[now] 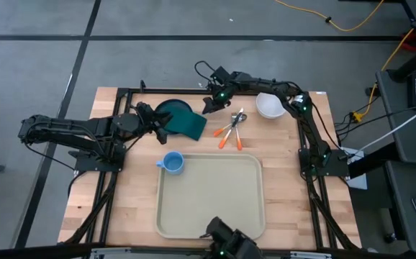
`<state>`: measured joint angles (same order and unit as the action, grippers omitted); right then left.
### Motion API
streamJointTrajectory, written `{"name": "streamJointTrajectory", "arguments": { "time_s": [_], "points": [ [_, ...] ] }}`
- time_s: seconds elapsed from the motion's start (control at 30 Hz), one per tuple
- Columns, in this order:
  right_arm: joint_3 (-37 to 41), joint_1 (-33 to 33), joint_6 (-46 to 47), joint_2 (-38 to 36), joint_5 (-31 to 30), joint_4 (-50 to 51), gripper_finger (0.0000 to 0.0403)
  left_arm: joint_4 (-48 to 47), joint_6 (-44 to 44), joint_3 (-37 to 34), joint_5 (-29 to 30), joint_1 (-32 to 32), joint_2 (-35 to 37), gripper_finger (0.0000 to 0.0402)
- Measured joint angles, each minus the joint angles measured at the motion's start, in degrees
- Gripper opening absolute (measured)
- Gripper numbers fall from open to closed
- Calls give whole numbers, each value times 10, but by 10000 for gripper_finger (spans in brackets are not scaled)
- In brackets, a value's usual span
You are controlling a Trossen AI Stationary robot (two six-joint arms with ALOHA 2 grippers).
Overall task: Set up tray
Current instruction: Put the dark green napkin on the right of the light brown serving tray
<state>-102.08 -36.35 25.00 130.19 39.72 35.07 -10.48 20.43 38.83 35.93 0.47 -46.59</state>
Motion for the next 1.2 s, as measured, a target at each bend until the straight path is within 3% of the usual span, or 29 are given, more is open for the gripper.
{"name": "streamJointTrajectory", "arguments": {
  "time_s": [0.27, 0.57, 0.73, 0.97, 1.07, 1.2],
  "points": [
    [-30, 11, -71, -20, 40, -26, 275, 0, -1, 0, 2, 0, 0, 77],
    [-186, 47, -136, -171, 43, -43, 194, 0, 14, 0, 31, 1, 0, 77],
    [-221, 80, -150, -258, 18, -33, 170, 0, 14, 0, 32, 1, 0, 77],
    [-221, 147, -209, -357, -141, 101, 116, -12, 65, 0, 16, 11, 0, 77],
    [-220, 183, -225, -380, -215, 137, 68, -48, 77, 0, -36, 22, -11, 77],
    [-220, 219, -240, -395, -271, 164, 10, -76, 55, 0, -108, 31, -53, 75]
  ]
}}
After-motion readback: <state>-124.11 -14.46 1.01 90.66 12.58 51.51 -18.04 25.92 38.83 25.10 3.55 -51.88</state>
